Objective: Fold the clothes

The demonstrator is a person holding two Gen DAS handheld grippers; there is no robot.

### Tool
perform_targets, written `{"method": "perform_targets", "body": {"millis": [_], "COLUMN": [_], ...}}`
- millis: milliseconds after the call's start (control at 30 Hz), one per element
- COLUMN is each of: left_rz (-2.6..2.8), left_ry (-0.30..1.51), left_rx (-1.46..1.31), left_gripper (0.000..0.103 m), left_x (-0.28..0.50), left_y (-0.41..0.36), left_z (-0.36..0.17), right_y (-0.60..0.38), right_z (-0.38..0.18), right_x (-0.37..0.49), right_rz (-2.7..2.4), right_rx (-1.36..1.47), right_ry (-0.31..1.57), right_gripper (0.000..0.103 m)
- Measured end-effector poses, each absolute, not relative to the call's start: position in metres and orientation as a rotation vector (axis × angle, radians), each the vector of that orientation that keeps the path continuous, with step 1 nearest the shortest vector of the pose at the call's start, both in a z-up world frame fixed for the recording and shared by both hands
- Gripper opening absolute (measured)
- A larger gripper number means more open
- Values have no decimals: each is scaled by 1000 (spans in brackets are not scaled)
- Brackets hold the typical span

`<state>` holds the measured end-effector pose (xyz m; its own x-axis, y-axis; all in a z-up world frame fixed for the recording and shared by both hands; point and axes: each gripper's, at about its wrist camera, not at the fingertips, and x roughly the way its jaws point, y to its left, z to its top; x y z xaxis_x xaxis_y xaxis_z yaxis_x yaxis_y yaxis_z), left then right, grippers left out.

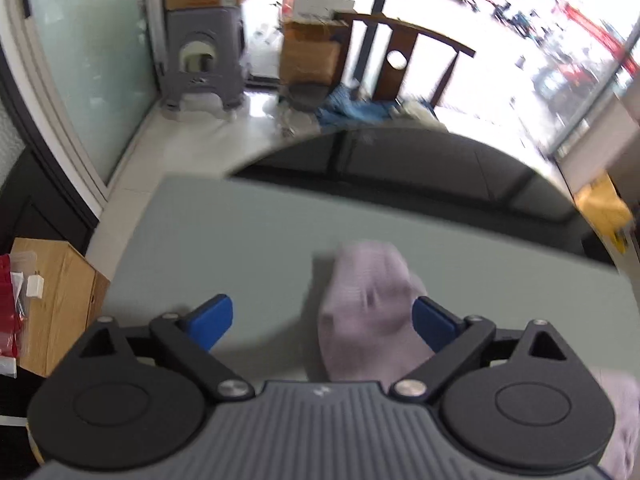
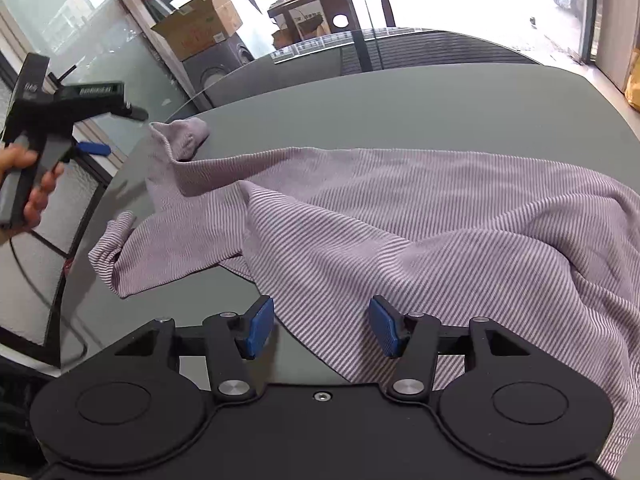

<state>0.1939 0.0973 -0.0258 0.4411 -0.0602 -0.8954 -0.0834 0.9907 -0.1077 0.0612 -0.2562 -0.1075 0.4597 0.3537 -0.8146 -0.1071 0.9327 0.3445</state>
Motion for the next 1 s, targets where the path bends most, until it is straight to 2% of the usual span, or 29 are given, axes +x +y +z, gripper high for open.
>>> {"method": "perform_targets", "body": {"millis": [267, 300, 333, 400, 433, 500, 767, 867, 933, 1000], "left_rz": [103, 121, 132, 132, 132, 156, 205, 283, 342, 348], "left_ry": [1230, 1230, 1229, 1213, 1199, 1156, 1082, 1111, 1140, 1130], "left_rx": [-120, -103, -98, -182, -212, -235, -252, -208, -187, -223], "left_gripper": [98, 88, 65, 42, 24, 7, 9, 16, 29, 32], "left_x": [111, 107, 105, 102, 99, 93, 57, 49, 45, 42], "left_y": [93, 90, 90, 99, 102, 112, 156, 170, 180, 185], "left_z": [-59, -65, -70, -75, -74, -64, -6, -7, -13, -10], "right_y": [-244, -243, -242, -245, -247, -251, -275, -286, -298, -310], "right_z": [-104, -105, -105, -105, -104, -105, -113, -112, -112, -111], "right_x": [59, 58, 57, 53, 50, 45, 29, 23, 17, 11], "right_rz": [353, 356, 353, 338, 328, 316, 250, 219, 197, 174], "right_rx": [264, 266, 270, 286, 292, 298, 314, 321, 329, 329], "right_ry": [1065, 1076, 1080, 1076, 1069, 1061, 1086, 1084, 1092, 1099], "right_gripper": [55, 55, 55, 54, 54, 54, 54, 54, 54, 54]}}
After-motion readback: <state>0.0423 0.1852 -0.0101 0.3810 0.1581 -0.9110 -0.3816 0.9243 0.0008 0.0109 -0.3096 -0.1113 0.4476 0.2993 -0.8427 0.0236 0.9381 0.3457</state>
